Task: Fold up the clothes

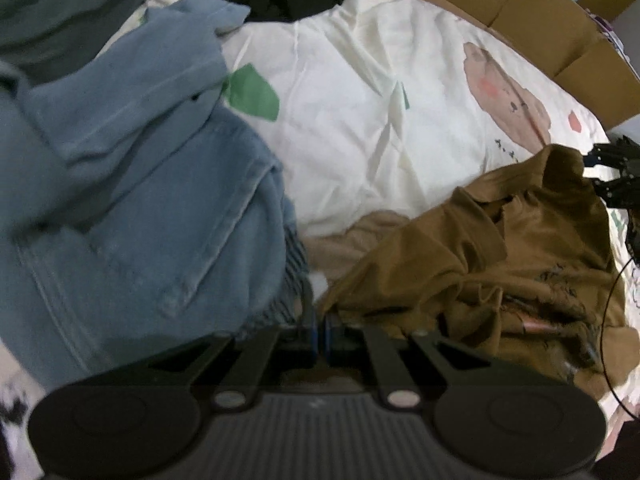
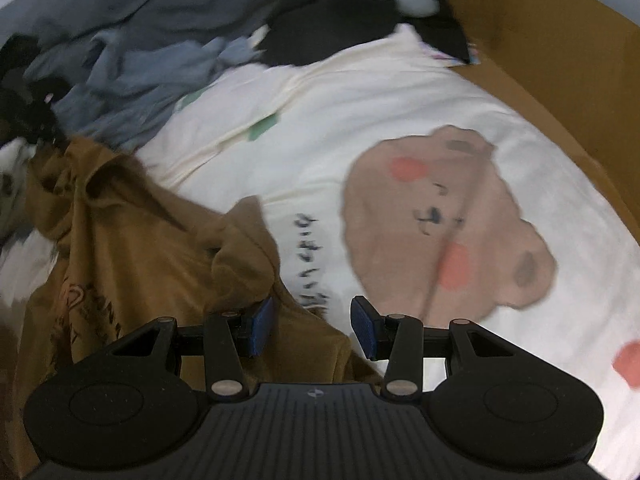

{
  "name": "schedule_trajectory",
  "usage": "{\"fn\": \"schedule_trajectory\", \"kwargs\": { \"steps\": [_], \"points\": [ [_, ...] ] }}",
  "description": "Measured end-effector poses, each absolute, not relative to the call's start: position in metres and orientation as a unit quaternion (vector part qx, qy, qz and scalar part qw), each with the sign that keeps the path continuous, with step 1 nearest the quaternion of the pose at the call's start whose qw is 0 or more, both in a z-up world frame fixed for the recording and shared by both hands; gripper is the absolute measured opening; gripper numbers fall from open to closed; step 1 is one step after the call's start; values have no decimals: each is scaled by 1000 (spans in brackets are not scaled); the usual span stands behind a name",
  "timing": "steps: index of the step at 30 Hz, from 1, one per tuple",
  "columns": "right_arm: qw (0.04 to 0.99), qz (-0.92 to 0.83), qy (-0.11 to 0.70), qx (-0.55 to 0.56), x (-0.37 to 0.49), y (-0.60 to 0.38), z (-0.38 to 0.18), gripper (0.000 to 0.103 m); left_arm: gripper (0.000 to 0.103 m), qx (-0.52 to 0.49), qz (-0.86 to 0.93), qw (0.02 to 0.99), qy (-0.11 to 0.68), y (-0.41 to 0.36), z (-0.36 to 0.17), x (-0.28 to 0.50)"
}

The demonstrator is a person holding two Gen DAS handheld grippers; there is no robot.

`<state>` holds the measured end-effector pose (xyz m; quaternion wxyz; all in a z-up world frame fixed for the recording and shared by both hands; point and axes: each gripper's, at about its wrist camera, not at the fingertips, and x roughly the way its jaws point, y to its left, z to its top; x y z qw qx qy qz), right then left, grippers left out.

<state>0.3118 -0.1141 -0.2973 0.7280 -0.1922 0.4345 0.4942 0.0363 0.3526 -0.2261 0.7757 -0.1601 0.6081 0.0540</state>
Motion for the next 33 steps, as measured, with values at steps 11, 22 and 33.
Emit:
{"fn": "schedule_trajectory", "kwargs": {
  "steps": [11,22,33],
  "points": [
    [663,535,458,-253,297,-70,-324,50,4,-205,57,764,610,341,-240,3],
    [630,553,465,-285,281,-52,-336,51,4,-212,53,772,596,343,-234,-11],
    [617,553,473,-298,291,-62,-338,49,4,-217,58,772,595,339,-243,-13]
  ]
}}
